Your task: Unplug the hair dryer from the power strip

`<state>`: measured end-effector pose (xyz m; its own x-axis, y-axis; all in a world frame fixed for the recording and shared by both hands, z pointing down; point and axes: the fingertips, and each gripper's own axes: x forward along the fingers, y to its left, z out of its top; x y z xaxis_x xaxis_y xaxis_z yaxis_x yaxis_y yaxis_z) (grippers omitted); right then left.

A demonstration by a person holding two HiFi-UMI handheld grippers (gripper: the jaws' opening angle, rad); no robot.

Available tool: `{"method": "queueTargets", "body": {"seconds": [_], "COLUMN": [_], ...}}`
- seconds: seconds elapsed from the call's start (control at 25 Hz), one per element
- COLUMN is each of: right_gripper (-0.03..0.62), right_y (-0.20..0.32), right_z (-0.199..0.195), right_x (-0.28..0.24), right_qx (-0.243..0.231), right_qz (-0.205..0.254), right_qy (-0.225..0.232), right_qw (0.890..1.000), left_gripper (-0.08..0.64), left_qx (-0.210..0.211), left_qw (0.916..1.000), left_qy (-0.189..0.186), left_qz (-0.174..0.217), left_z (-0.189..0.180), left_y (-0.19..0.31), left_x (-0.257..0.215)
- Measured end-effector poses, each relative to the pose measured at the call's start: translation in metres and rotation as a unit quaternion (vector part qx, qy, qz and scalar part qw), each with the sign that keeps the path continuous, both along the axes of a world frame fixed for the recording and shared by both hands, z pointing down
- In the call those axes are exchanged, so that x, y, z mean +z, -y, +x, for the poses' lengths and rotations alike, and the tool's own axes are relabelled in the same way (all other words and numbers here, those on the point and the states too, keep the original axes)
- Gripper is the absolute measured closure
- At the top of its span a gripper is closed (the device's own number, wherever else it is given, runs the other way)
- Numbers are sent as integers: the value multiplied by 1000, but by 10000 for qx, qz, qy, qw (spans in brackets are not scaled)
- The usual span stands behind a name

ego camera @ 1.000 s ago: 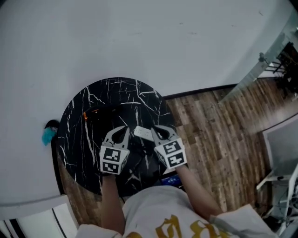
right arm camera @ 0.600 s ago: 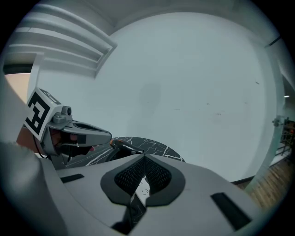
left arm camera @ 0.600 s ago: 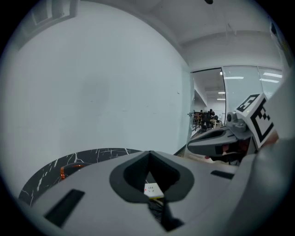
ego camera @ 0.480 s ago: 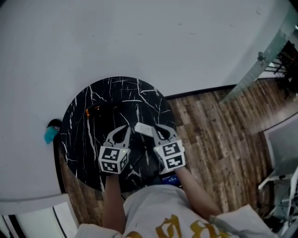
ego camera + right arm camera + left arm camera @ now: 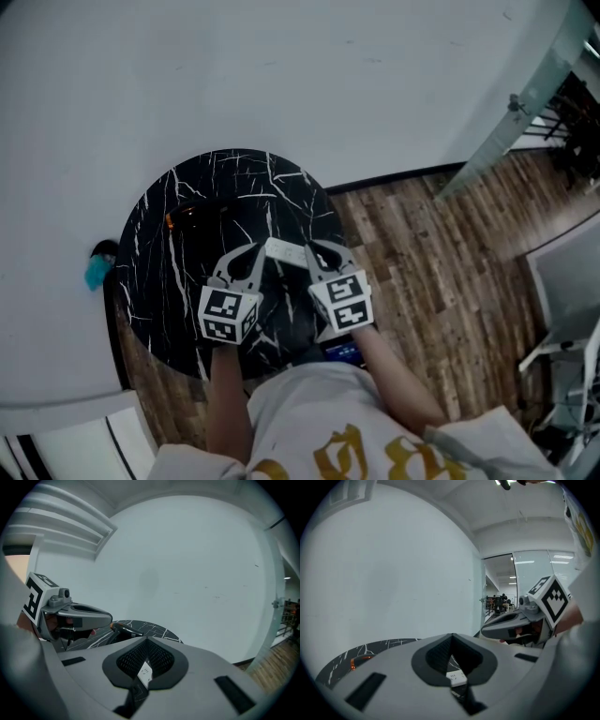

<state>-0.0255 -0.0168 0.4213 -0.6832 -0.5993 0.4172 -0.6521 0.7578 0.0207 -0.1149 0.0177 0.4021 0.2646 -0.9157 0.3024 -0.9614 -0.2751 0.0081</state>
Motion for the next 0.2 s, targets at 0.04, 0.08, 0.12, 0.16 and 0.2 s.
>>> {"method": "queueTargets", "body": {"seconds": [0.04, 0.08, 0.12, 0.16, 0.2], "right_gripper": [594, 594, 594, 594, 595], "right_y": [0, 0, -1, -1, -1], "right_z": [1, 2, 3, 4, 4], "right_x": [0, 0, -1, -2, -3], "right_qx": [12, 21, 27, 31, 35], "right_qz": [4, 1, -4, -9, -14], "right_qy": [-3, -5, -7, -9, -11], "right_qw": [10000, 10000, 10000, 10000, 10000], "left_gripper": [560, 560, 560, 560, 560], "left_qx": [35, 62, 86, 112, 138], "left_qw": [10000, 10000, 10000, 9999, 9998], "left_qy": [16, 24, 49, 88, 134], "left_qz": [11, 12, 12, 15, 19], "left_z": [2, 3, 4, 5, 6], "left_y": [-1, -1, -1, -1, -2], "left_x": [0, 1, 1, 2, 2]}}
